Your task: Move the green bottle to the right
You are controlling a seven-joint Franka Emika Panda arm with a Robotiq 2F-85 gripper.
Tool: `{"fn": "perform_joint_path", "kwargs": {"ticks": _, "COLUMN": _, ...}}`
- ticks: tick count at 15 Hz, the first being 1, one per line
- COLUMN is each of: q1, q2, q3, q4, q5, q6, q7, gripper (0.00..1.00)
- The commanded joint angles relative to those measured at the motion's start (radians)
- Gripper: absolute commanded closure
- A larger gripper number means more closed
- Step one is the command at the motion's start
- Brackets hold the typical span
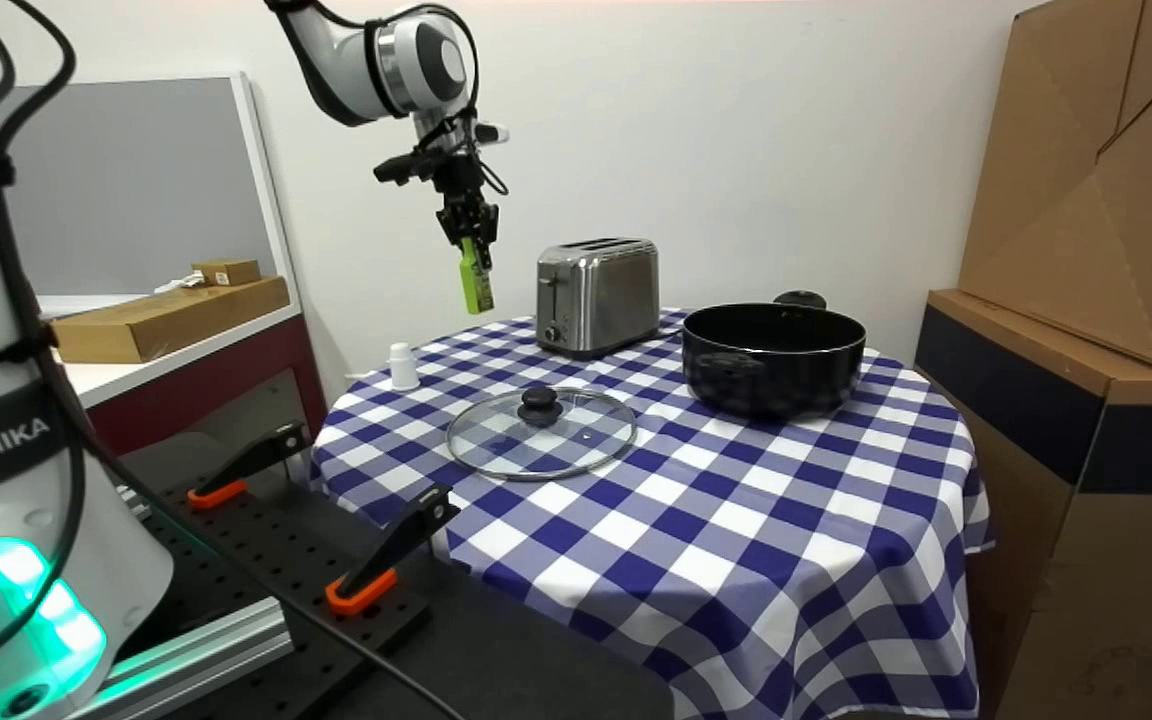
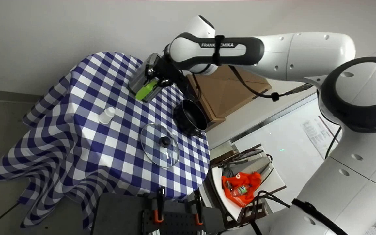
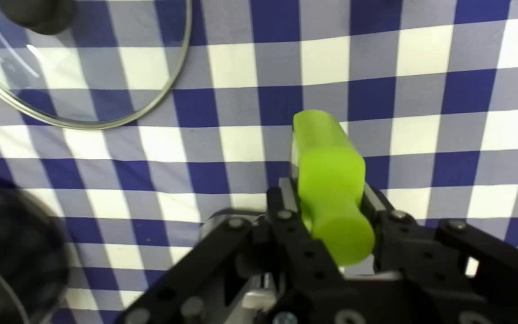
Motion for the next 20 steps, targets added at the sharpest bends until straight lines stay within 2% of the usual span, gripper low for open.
{"fn": "perform_joint_path", "kwargs": {"ticks": 1, "q1": -0.063, "q2": -0.205, "q3": -0.026, "q4": -0.18, "q5": -0.022, "q6": -0.062, "q7": 0.005, "gripper": 0.92}}
{"fn": "perform_joint_path", "kwargs": {"ticks": 3, "q1": -0.106, "q2": -0.297, "q3": -0.044, "q4": -0.263, "q5": -0.054, "q6": -0.07, "q7": 0.033, "gripper": 0.92}}
{"fn": "perform_joint_path", "kwargs": {"ticks": 6, "q1": -0.18, "q2": -0.428, "q3": -0.08, "q4": -0.389, "q5": -0.168, "q6": -0.044, "q7": 0.122, "gripper": 0.92}}
{"fn": "perform_joint_path", "kwargs": {"ticks": 9, "q1": -0.291, "q2": -0.55, "q3": -0.093, "q4": -0.512, "q5": -0.24, "q6": -0.041, "q7": 0.169, "gripper": 0.92}}
{"fn": "perform_joint_path", "kwargs": {"ticks": 13, "q1": -0.464, "q2": -0.683, "q3": -0.119, "q4": -0.683, "q5": -0.268, "q6": 0.01, "q7": 0.156, "gripper": 0.92}}
{"fn": "perform_joint_path", "kwargs": {"ticks": 17, "q1": -0.627, "q2": -0.717, "q3": -0.142, "q4": -0.748, "q5": -0.314, "q6": 0.094, "q7": 0.131, "gripper": 0.92}}
{"fn": "perform_joint_path", "kwargs": {"ticks": 20, "q1": -0.702, "q2": -0.686, "q3": -0.136, "q4": -0.725, "q5": -0.355, "q6": 0.134, "q7": 0.129, "gripper": 0.92}}
